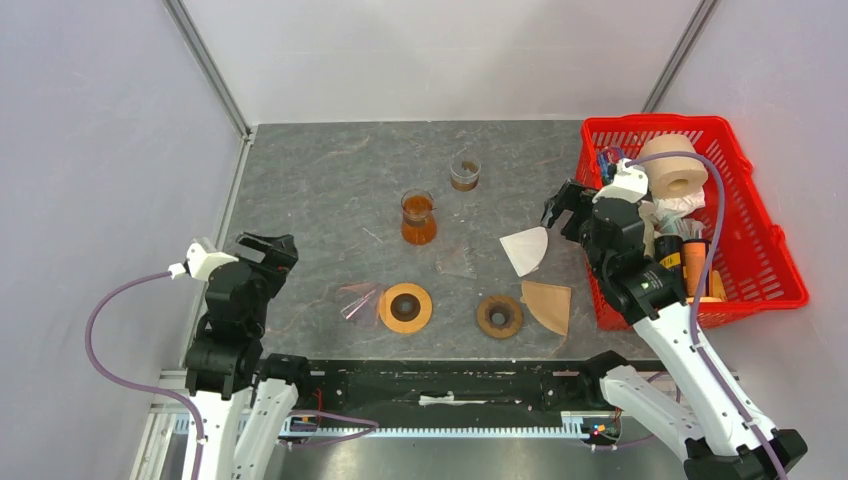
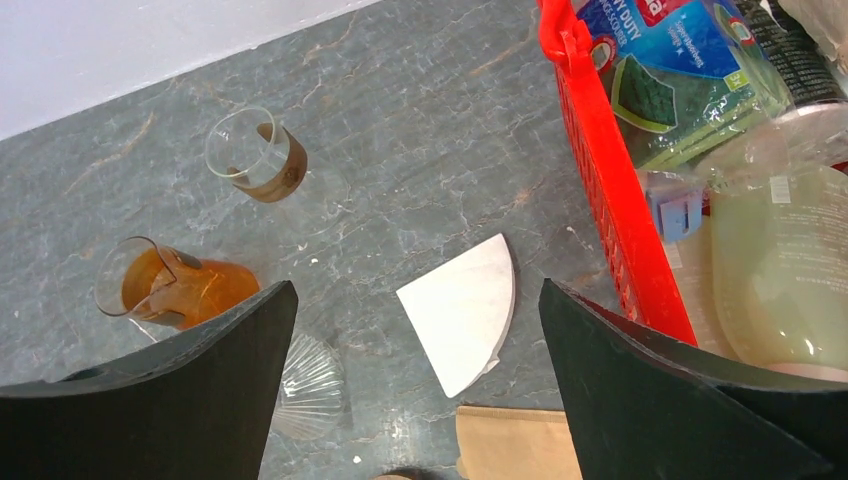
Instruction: Place the coffee filter in the dripper
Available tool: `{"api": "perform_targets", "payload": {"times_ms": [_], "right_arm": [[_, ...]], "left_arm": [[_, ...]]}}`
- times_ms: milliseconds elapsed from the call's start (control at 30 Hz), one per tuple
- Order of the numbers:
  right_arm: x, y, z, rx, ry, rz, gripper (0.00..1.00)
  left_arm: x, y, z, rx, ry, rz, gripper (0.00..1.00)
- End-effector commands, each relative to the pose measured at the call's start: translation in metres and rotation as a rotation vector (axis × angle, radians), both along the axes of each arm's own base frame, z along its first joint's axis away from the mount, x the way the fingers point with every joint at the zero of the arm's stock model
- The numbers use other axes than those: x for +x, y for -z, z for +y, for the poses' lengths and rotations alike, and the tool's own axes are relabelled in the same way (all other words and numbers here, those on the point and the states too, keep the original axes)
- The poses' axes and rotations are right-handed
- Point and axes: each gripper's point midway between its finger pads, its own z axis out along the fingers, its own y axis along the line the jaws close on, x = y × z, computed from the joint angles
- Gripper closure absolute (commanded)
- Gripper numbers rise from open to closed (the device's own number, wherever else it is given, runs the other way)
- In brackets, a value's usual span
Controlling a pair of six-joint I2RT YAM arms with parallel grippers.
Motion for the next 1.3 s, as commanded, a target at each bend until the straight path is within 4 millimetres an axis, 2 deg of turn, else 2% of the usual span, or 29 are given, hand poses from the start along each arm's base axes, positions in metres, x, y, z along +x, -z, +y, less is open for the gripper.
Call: {"api": "perform_targets", "payload": {"times_ms": [0, 133, 300, 467, 700, 833, 1000, 1133, 1267], "right_arm": [[0.000, -0.001, -0.001, -0.015, -0.002, 0.006, 0.01], [0.001, 0.005, 0.011, -0.014, -0.074, 0.024, 0.01], [0.003, 0.018, 0.044, 0.002, -0.250, 0.054, 0.01], [-0.004, 0.026, 0.073, 0.022, -0.417, 0.125, 0.01], [-0.012, 0.044, 0.085, 0.031, -0.497, 0.211, 0.01], [-0.025, 0.054, 0.099, 0.052, -0.601, 0.247, 0.01], [-0.046, 0.067, 0.116, 0.067, -0.762, 0.306, 0.01], [-0.055, 0.082, 0.119, 0.085, -0.769, 0.388, 0.01], [-0.067, 0.110, 0.123, -0.070, -0.758, 0.485, 0.01]], "left_arm": [[0.004, -0.009, 0.000, 0.035, 0.018, -0.022, 0.00], [0.011, -0.001, -0.004, 0.030, 0.038, 0.010, 0.00], [0.028, 0.015, -0.021, -0.010, 0.109, 0.028, 0.00], [0.045, 0.032, -0.033, -0.031, 0.158, 0.051, 0.00], [0.060, 0.052, -0.045, -0.021, 0.233, 0.077, 0.00], [0.065, 0.067, -0.048, -0.029, 0.244, 0.097, 0.00], [0.065, 0.085, -0.048, -0.029, 0.242, 0.150, 0.00], [0.063, 0.098, -0.047, -0.035, 0.232, 0.184, 0.00], [0.062, 0.107, -0.045, -0.029, 0.222, 0.214, 0.00]]}}
